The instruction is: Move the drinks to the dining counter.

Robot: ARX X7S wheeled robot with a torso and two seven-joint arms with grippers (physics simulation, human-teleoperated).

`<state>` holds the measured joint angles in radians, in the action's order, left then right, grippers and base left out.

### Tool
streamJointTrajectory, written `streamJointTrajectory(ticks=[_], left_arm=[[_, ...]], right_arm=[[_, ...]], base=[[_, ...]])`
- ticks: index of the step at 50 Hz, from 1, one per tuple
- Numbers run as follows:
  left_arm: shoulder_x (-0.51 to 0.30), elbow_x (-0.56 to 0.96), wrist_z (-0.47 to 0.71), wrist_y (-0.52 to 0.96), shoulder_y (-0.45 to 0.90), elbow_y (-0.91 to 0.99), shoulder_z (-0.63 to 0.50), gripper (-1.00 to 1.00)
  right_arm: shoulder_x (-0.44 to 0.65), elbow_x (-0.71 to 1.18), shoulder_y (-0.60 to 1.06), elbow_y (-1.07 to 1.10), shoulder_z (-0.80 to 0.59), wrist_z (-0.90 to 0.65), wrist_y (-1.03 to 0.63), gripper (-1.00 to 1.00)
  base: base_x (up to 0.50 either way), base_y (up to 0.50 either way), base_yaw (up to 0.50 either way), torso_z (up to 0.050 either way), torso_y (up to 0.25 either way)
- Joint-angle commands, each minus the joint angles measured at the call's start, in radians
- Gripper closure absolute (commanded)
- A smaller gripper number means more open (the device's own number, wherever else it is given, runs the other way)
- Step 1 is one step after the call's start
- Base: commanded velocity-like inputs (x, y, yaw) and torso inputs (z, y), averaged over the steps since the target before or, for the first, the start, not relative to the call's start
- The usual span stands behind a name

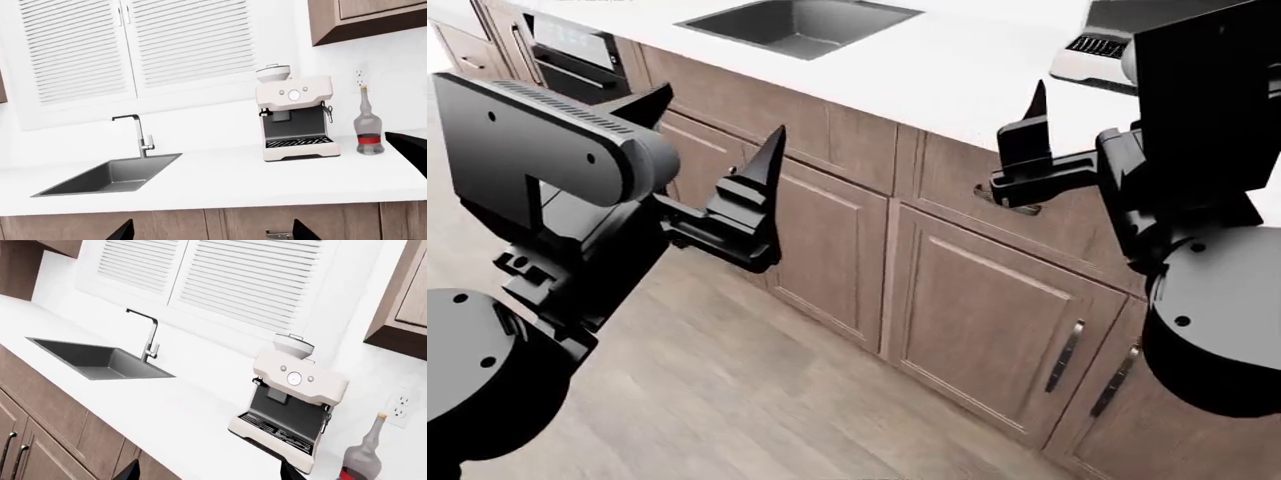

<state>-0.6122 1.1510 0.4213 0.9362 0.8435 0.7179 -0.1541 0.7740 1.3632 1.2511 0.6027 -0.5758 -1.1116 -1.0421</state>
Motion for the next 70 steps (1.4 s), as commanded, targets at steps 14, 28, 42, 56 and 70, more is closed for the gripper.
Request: streamJointTrajectory(ticks=[14, 28, 42, 56, 70], left_arm=[[-0.004, -0.002, 0.003, -0.008, -0.002, 0.0, -0.008, -1.0], [-0.01, 0.003, 0.005, -0.011, -0.002, 0.003, -0.008, -1.0], [-0.012, 0.002, 0.006, -0.014, 0.004, -0.001, -0.014, -1.0], [-0.013, -0.006, 0.003, -0.022, -0.005, -0.003, -0.021, -1.0], [-0.016, -0.005, 0.004, -0.028, -0.008, -0.003, -0.023, -1.0]], right_arm=[[0.006, 0.006, 0.001, 0.003, 0.0, -0.008, 0.002, -1.0], [0.008, 0.009, -0.003, 0.003, -0.001, -0.013, 0.005, -1.0], [0.002, 0.006, 0.013, -0.004, -0.009, -0.009, -0.003, -1.0], [0.01, 0.003, 0.003, 0.004, -0.01, -0.012, 0.002, -1.0], [0.011, 0.004, 0.006, 0.004, -0.013, -0.015, 0.002, -1.0]], base=[[-0.01, -0.01, -0.5, 0.0, 0.0], [0.0, 0.0, -0.5, 0.0, 0.0], [0.0, 0.0, -0.5, 0.0, 0.0], [0.0, 0.0, -0.5, 0.0, 0.0], [0.0, 0.0, -0.5, 0.0, 0.0]])
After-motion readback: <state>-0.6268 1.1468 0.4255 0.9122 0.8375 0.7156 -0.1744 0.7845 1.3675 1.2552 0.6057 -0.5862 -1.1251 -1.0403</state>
